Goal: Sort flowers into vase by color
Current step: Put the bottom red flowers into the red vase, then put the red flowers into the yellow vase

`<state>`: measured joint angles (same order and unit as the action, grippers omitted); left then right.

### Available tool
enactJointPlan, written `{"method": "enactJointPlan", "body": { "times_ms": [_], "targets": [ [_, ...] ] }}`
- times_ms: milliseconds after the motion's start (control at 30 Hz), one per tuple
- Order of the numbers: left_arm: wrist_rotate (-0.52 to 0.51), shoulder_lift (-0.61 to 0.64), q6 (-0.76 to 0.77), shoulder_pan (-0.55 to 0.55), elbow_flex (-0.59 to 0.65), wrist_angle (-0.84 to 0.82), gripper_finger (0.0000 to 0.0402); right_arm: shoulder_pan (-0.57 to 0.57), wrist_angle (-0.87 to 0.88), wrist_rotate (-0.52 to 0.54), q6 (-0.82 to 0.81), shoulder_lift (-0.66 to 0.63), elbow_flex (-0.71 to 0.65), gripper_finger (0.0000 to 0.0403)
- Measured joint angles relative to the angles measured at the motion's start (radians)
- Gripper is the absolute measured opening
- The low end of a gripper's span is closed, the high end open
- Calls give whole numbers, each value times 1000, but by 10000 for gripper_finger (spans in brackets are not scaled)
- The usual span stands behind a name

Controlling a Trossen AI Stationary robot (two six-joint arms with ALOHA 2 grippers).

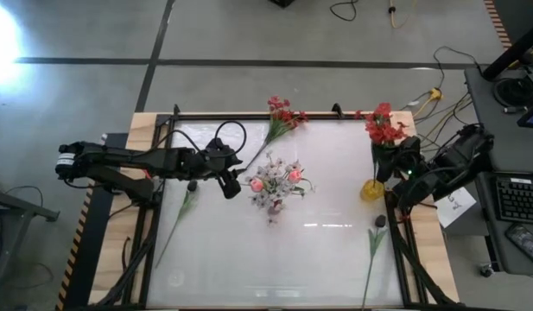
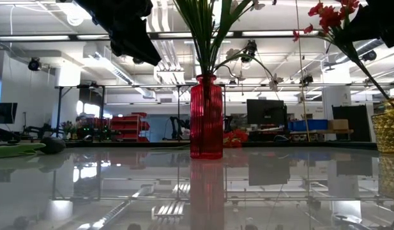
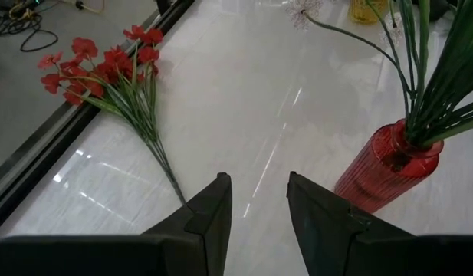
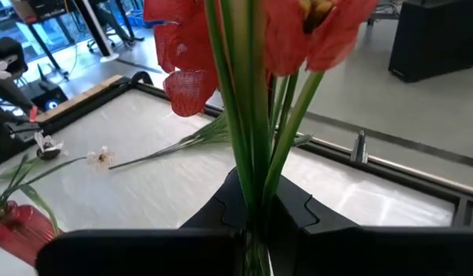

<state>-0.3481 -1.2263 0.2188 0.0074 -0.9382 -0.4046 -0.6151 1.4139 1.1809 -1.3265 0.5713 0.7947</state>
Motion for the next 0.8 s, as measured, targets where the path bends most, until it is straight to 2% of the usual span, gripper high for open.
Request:
{"method": "enactJointPlan", "body": {
  "times_ms": [467, 600, 800],
  "targets": [
    [0, 0, 0, 0, 0, 1, 115, 0, -205, 30, 16, 0, -165, 19],
    [-3, 1, 5, 0, 0, 1, 115, 0, -221, -61, 18, 0, -184, 40],
    [-7, 23, 15, 6, -73, -83, 115, 0, -215, -226, 50, 0, -152, 112]
  ]
}}
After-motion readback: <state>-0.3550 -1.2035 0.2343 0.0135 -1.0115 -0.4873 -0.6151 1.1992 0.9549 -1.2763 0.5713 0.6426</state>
